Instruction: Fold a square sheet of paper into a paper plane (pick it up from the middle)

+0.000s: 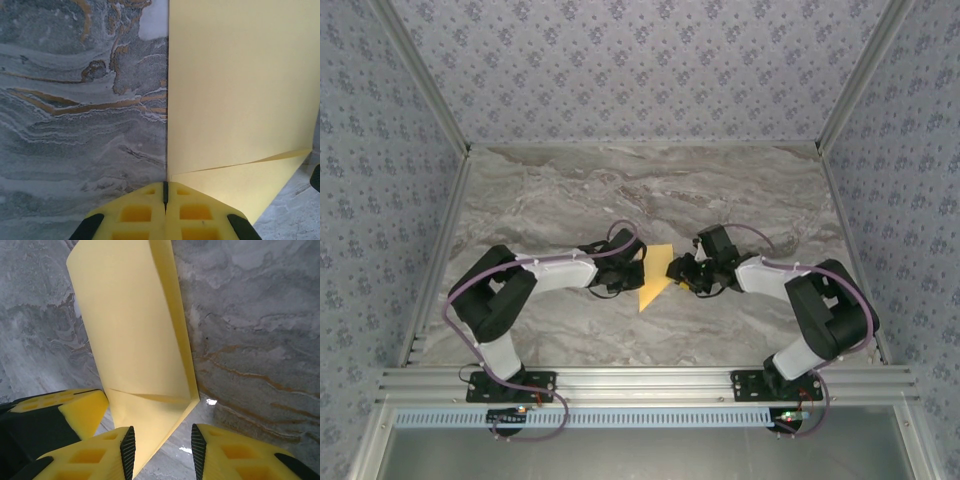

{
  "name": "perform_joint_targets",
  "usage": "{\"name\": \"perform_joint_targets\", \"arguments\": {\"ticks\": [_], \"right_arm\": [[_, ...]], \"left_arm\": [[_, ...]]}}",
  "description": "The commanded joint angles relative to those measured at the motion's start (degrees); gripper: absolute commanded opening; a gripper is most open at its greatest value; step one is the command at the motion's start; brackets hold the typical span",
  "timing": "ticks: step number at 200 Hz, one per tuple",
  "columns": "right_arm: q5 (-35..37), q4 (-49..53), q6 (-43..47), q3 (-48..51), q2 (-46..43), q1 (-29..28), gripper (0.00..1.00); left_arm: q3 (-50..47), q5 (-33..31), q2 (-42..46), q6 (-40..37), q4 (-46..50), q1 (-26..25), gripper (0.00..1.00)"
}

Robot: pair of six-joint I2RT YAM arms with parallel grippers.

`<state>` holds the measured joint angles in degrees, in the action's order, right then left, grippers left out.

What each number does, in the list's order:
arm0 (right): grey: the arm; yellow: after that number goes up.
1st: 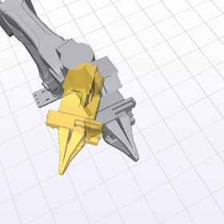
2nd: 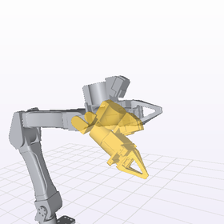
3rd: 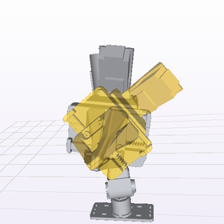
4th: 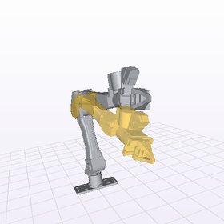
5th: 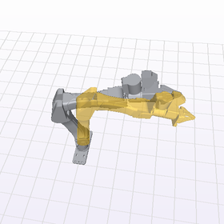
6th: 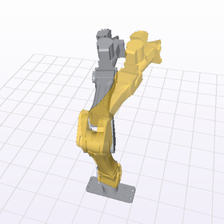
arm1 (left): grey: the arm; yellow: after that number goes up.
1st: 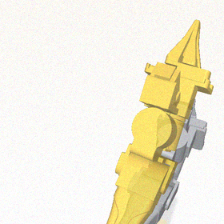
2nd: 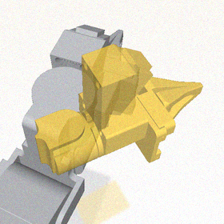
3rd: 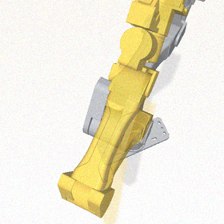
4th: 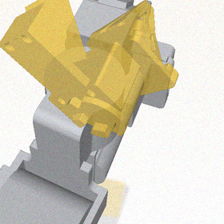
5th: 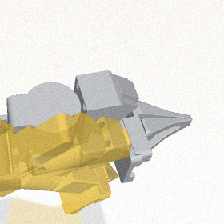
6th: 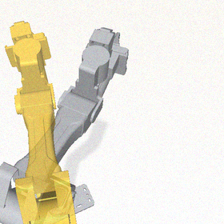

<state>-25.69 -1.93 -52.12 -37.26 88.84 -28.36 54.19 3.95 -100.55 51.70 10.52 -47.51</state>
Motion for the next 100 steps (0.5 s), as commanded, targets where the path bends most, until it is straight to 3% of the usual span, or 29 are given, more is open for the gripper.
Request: {"name": "perform_joint_targets", "arguments": {"ticks": [1, 58, 100], "right_arm": [[3.5, 2.82, -0.64, -1.85, 0.77, -0.46, 0.38], [3.31, 2.31, -0.19, -3.42, 3.06, -0.72, 0.34], [-1.17, -2.6, -0.98, -3.09, 4.46, -1.0, 0.33]], "left_arm": [[0.03, -1.03, -1.4, 0.74, 3.2, 0.05, 0.0], [-0.52, -0.87, -1.68, 1.29, 3.18, 0.11, 0.0], [-0.71, -0.91, -1.51, 1.3, 3.36, 0.08, 0.0]]}}
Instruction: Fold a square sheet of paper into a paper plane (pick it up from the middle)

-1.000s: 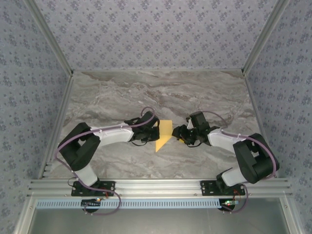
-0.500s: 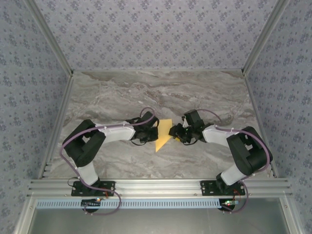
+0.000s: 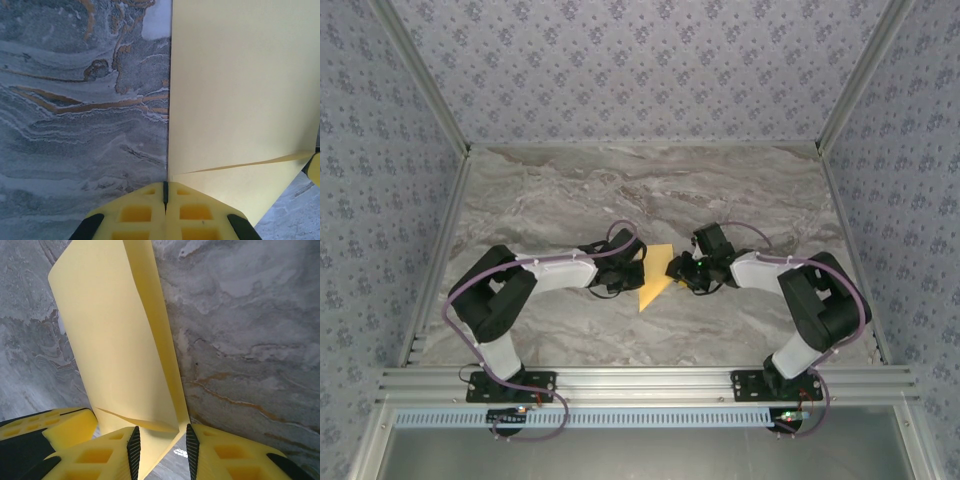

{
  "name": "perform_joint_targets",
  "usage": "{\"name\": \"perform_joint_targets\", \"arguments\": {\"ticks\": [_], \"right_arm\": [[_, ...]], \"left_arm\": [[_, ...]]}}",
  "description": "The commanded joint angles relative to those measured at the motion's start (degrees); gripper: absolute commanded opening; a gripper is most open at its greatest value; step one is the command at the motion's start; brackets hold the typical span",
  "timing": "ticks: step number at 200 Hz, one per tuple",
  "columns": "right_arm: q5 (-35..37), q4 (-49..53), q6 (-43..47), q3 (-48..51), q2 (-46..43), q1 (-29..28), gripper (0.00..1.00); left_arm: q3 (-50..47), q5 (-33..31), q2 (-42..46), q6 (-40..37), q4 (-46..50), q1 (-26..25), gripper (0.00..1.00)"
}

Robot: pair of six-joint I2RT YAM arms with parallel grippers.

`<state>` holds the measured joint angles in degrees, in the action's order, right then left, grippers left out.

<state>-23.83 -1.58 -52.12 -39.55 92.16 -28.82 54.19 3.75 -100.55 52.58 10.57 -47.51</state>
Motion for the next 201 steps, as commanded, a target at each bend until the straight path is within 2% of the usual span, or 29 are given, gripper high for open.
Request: {"name": "perform_joint_targets", "arguments": {"ticks": [1, 70, 175, 201], "right_arm": [[-3.13, -3.1, -0.98, -0.79, 1.16, -0.49, 0.32], [-7.39, -10.01, -3.62, 1.83, 1.27, -0.75, 0.23], [-8.07, -21.49, -10.77, 7.97, -0.53, 2.27, 0.44], [-10.04, -24.12, -11.89, 8.02, 0.38, 2.36, 0.45]], "left_arm": [[-0.74, -0.69, -1.5, 0.42, 3.32, 0.06, 0.0], [-0.84, -1.19, -0.06, 0.2, 3.67, 0.3, 0.0], [-1.15, -1.2, 0.12, 0.22, 4.08, 0.44, 0.0], [-1.02, -1.19, 0.17, 0.07, 4.2, 0.48, 0.0]]}}
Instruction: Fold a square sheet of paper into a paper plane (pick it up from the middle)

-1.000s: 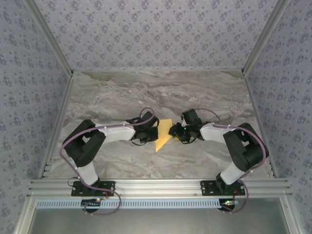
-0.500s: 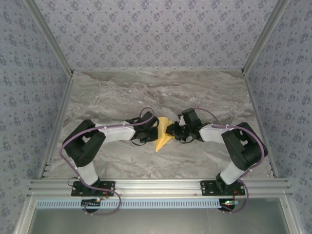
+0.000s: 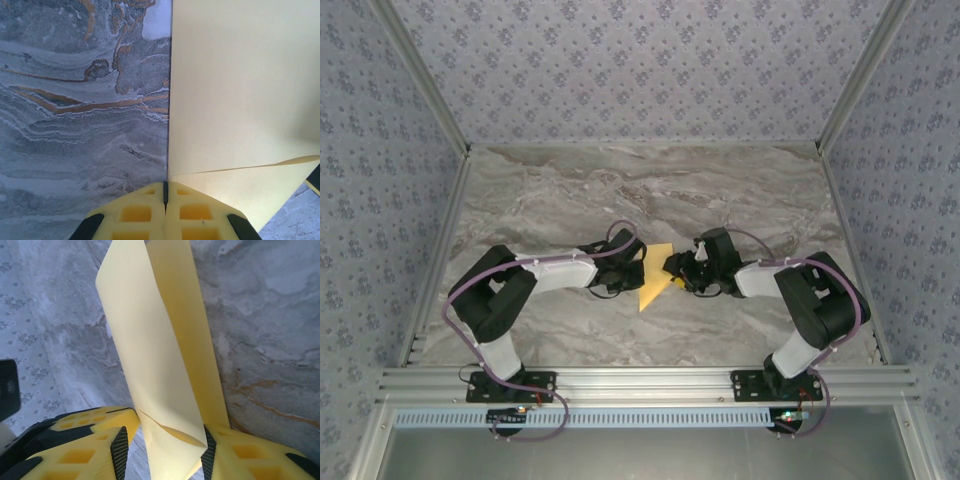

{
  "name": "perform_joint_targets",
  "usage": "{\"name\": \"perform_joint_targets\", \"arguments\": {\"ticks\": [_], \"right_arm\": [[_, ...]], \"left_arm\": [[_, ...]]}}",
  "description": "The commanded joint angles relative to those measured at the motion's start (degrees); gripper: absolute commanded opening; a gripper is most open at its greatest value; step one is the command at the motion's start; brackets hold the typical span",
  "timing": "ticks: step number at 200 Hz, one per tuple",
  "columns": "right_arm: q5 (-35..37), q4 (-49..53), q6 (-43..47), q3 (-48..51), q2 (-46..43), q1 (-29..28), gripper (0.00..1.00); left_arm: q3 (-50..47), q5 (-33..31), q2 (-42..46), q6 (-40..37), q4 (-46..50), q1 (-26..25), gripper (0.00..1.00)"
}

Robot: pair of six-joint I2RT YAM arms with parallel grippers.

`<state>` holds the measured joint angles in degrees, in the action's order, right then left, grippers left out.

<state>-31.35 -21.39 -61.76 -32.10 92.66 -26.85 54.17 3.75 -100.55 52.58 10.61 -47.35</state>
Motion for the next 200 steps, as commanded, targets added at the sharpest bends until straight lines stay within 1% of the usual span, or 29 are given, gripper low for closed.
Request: {"name": "perform_joint_targets", "arguments": {"ticks": [1, 13, 36, 80, 91, 106, 113, 122, 153, 171, 189, 200], "right_arm": [[-2.59, -4.39, -2.28, 0.56, -0.12, 0.4, 0.45], [-2.83, -4.81, -2.1, 0.63, 0.12, 0.38, 0.43], [-2.77, -3.24, 0.57, -0.02, 0.28, 0.46, 0.36], [-6.58, 0.26, 5.76, -3.04, 2.59, -0.11, 0.24], [-6.3, 2.08, 6.64, -3.92, 2.69, -0.56, 0.18], [-5.38, 3.59, 6.87, -4.19, 2.29, -0.75, 0.08], [-4.66, 4.64, 7.2, -4.36, 1.74, -0.83, 0.05], [-3.23, 7.24, 7.84, -4.65, 0.42, -0.85, 0.03], [3.38, 18.39, 10.91, -6.57, -6.87, -1.37, 0.01], [8.04, 26.79, 12.28, -8.79, -11.63, -2.08, 0.01], [13.33, 33.51, 12.34, -10.87, -15.61, -3.11, 0.01], [15.98, 36.43, 11.51, -11.9, -17.52, -3.87, 0.02]], "left_arm": [[-1.0, -1.2, 0.22, 0.07, 4.15, 0.33, 0.0], [-1.0, -1.14, 0.24, 0.07, 4.24, 0.26, 0.0], [-0.91, -1.11, 0.48, -0.02, 4.2, 0.27, 0.0], [0.07, -0.9, 2.38, -1.6, 5.13, 0.29, 0.0], [0.6, -1.13, 3.49, -2.63, 5.72, 0.31, 0.0], [1.68, -1.8, 5.37, -4.19, 7.54, 0.41, 0.04], [2.11, -2.65, 6.51, -4.8, 8.6, 0.37, 0.07], [2.39, -3.61, 8.17, -5.42, 9.55, 0.39, 0.14], [1.74, -6.14, 14.61, -6.76, 10.45, 0.33, 0.46], [0.98, -6.92, 18.44, -7.65, 10.09, 0.34, 0.62], [-0.08, -7.41, 22.04, -8.83, 8.93, 0.36, 0.74], [-0.91, -7.48, 24.15, -9.6, 7.74, 0.36, 0.79]]}}
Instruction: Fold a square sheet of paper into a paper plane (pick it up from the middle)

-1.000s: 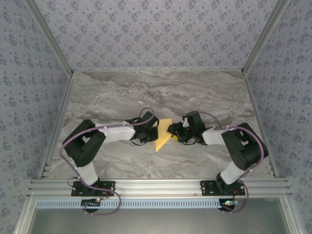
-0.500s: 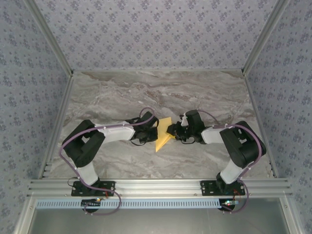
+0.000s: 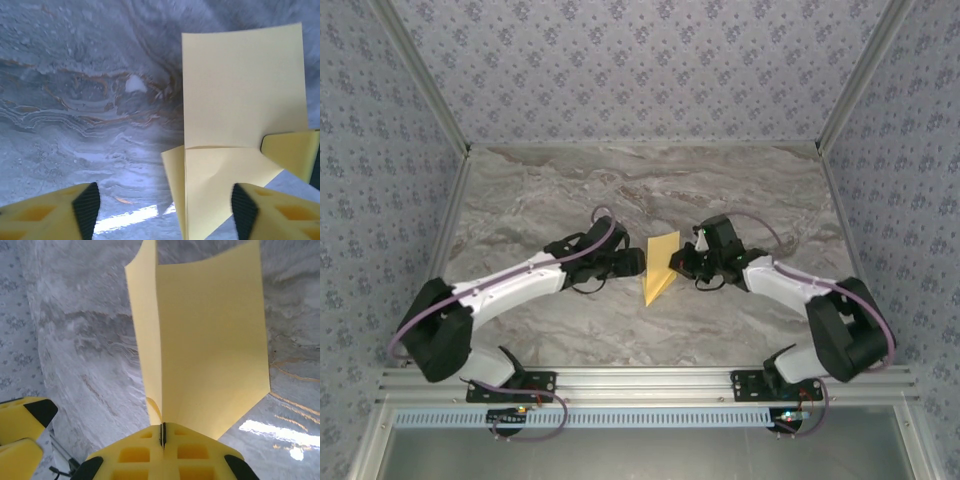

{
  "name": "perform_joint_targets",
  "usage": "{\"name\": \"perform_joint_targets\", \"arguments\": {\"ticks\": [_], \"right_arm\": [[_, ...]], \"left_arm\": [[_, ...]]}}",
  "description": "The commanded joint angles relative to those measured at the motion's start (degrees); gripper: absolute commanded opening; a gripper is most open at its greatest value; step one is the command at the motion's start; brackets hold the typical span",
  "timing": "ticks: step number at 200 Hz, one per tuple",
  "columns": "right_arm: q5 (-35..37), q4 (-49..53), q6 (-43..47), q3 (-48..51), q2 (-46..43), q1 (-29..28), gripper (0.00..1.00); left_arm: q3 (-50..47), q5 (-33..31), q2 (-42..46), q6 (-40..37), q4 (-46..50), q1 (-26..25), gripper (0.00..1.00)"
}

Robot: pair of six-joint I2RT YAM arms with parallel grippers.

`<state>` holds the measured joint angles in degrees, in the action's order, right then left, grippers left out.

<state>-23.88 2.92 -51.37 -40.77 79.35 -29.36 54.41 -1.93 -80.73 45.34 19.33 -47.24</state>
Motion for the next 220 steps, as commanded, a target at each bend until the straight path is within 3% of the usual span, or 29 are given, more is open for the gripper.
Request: {"name": "perform_joint_targets", "arguments": {"ticks": [1, 62, 104, 130, 200, 220], "right_arm": [[8.76, 12.34, 0.98, -3.33, -4.38, -1.47, 0.01], [25.02, 22.03, -5.56, -12.12, -6.58, -8.02, 0.02], [24.86, 16.43, -18.12, -6.48, -3.93, -7.02, 0.0], [24.33, 13.61, -25.13, -2.25, -3.21, -5.58, 0.0], [19.5, 16.92, -31.01, -0.22, -1.34, -1.5, 0.0], [17.64, 17.3, -31.74, -0.59, -0.58, -0.71, 0.0]], "left_arm": [[-1.24, -1.78, 4.52, -2.45, -1.15, 0.28, 0.8], [-6.26, -0.26, 10.23, -7.17, -7.91, 0.21, 0.91], [-10.56, 1.18, 8.4, -15.16, -17.44, -2.15, 0.99], [-13.04, 0.64, 5.38, -21.29, -24.3, -4.65, 0.99], [-19.23, 1.46, -6.99, -35.15, -49.65, -10.53, 0.92], [-18.62, 1.34, -10.63, -36.63, -53.0, -11.29, 0.9]]}}
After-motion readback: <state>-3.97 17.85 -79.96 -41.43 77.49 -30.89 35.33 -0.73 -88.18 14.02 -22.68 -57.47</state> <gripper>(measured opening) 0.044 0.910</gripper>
